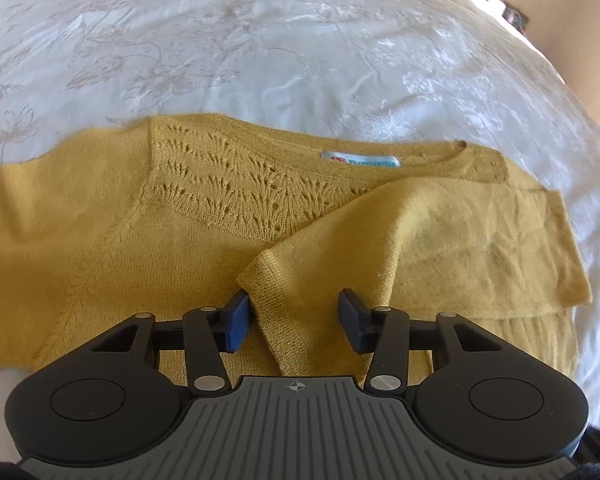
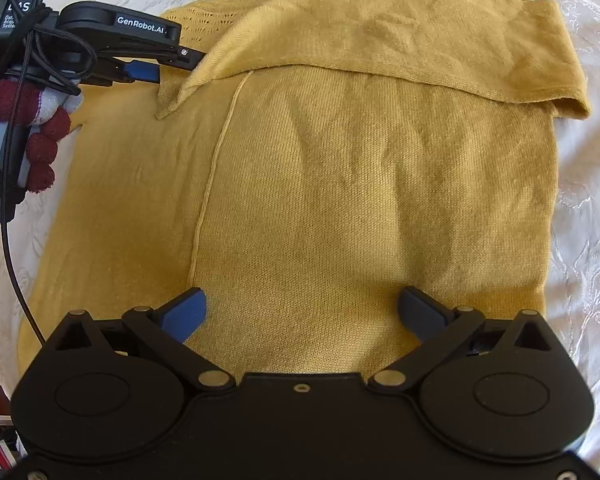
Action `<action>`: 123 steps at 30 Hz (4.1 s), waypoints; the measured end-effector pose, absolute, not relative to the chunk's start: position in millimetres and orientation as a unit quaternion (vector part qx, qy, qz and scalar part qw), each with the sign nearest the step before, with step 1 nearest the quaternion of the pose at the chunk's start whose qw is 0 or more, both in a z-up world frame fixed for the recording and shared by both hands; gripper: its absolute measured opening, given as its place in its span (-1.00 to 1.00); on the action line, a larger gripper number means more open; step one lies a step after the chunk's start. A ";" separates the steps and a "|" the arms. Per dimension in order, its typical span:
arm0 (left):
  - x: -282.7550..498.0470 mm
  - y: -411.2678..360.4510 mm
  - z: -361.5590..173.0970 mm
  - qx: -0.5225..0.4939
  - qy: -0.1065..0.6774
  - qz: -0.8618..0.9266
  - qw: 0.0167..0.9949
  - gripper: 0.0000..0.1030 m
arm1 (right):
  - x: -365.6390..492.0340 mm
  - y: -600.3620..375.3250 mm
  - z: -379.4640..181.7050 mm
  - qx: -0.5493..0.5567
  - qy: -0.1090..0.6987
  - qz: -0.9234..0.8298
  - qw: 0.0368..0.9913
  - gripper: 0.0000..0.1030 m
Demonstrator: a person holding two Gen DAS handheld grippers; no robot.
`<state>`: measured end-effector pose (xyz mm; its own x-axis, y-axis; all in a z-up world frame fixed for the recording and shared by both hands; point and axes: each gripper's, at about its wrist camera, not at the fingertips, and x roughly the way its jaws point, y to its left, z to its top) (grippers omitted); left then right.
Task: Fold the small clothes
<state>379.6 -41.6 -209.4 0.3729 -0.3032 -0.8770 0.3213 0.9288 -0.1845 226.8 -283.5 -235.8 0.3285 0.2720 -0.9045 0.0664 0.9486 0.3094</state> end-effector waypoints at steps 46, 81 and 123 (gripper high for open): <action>428.2 62.9 -209.7 0.005 0.540 -0.069 0.839 -0.31 | 312.6 -424.8 -251.0 0.123 0.551 -0.156 0.810 0.94; 358.1 -12.6 -221.8 0.042 0.540 -0.157 0.826 1.00 | 377.0 -474.5 -237.1 0.138 0.508 -0.180 0.831 0.99; 174.1 76.0 -178.0 -0.053 0.577 -0.052 0.813 1.00 | 170.8 -351.1 -210.5 0.141 0.528 -0.078 0.834 0.99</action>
